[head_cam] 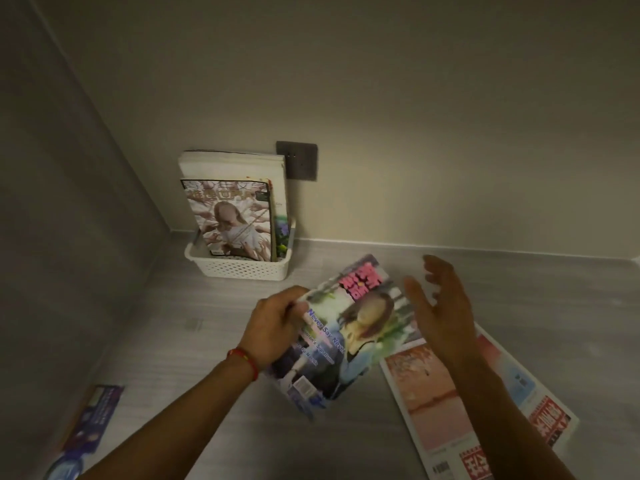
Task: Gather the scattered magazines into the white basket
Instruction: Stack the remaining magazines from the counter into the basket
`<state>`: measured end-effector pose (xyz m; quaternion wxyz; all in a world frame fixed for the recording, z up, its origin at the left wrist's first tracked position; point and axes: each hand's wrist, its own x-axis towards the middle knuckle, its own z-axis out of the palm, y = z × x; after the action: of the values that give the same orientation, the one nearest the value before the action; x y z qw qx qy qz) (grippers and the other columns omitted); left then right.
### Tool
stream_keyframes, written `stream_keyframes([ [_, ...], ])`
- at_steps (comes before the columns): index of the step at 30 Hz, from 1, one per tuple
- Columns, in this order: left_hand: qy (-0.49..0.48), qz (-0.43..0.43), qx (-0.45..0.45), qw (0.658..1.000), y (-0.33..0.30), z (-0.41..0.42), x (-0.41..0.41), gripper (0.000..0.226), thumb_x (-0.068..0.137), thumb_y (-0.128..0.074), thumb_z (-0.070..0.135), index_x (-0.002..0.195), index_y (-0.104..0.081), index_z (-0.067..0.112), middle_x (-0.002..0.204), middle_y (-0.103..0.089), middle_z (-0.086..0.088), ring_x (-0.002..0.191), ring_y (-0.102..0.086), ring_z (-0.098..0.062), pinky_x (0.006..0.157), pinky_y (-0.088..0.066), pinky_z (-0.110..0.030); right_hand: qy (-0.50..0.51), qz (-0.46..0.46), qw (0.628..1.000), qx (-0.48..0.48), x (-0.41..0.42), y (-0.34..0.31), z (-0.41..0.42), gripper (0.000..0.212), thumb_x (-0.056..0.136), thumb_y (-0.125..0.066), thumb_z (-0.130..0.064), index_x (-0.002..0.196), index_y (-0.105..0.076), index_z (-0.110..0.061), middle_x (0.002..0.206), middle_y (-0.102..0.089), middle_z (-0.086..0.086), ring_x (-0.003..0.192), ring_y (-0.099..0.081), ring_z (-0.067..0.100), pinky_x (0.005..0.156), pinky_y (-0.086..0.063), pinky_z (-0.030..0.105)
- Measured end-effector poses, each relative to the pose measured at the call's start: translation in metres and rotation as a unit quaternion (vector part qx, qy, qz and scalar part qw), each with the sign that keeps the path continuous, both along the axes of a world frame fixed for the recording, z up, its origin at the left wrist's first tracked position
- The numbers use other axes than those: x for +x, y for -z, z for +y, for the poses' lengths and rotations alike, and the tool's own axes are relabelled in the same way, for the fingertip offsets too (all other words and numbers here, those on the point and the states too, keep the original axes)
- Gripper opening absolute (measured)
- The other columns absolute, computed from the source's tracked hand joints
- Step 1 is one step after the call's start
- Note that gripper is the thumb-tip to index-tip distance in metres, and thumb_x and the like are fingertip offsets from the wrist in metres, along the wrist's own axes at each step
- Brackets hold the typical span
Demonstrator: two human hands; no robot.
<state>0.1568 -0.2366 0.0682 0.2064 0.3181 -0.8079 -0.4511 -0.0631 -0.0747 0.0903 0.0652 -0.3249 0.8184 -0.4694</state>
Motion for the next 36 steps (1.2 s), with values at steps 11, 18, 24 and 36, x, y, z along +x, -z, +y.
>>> stream_keyframes([
  [11,-0.140,0.189,0.170,0.957,-0.020,-0.118,0.076,0.019,0.097,-0.053,0.004,0.114,-0.061,0.002,0.097,-0.073,-0.006,0.085,-0.071,-0.011,0.071,-0.058,-0.024,-0.180,0.051,0.982,0.026,0.076,-0.012,-0.143,0.011,0.093,-0.063,-0.020,0.092,-0.071,-0.013,0.083,-0.074,0.005,0.074,-0.068,0.021,0.067,-0.053,0.028],
  [18,-0.224,0.088,-0.040,0.970,-0.032,-0.240,0.083,0.018,0.091,-0.060,0.015,0.087,-0.068,-0.001,0.088,-0.072,-0.021,0.082,-0.067,-0.030,0.079,-0.054,-0.047,-0.139,0.098,0.985,0.022,0.080,-0.050,-0.261,0.017,0.090,-0.066,-0.025,0.086,-0.074,-0.010,0.078,-0.070,-0.003,0.057,-0.056,-0.006,0.050,-0.040,0.000],
  [24,-0.249,0.074,0.018,0.965,-0.007,-0.278,0.069,0.014,0.090,-0.062,0.005,0.083,-0.071,-0.003,0.079,-0.068,-0.011,0.077,-0.059,-0.018,0.072,-0.051,-0.036,-0.136,0.050,0.984,0.100,0.072,-0.023,-0.304,0.029,0.100,-0.050,-0.028,0.078,-0.062,-0.013,0.079,-0.065,0.004,0.055,-0.051,-0.001,0.046,-0.036,-0.001],
  [36,-0.327,0.084,0.276,0.900,0.042,-0.302,0.039,0.028,0.087,-0.063,-0.004,0.111,-0.062,-0.019,0.119,-0.064,-0.031,0.116,-0.061,-0.038,0.105,-0.047,-0.049,-0.113,-0.055,0.978,0.167,0.077,0.025,-0.322,0.024,0.098,-0.047,-0.015,0.109,-0.065,-0.005,0.106,-0.070,0.016,0.074,-0.061,0.020,0.047,-0.041,0.018],
])
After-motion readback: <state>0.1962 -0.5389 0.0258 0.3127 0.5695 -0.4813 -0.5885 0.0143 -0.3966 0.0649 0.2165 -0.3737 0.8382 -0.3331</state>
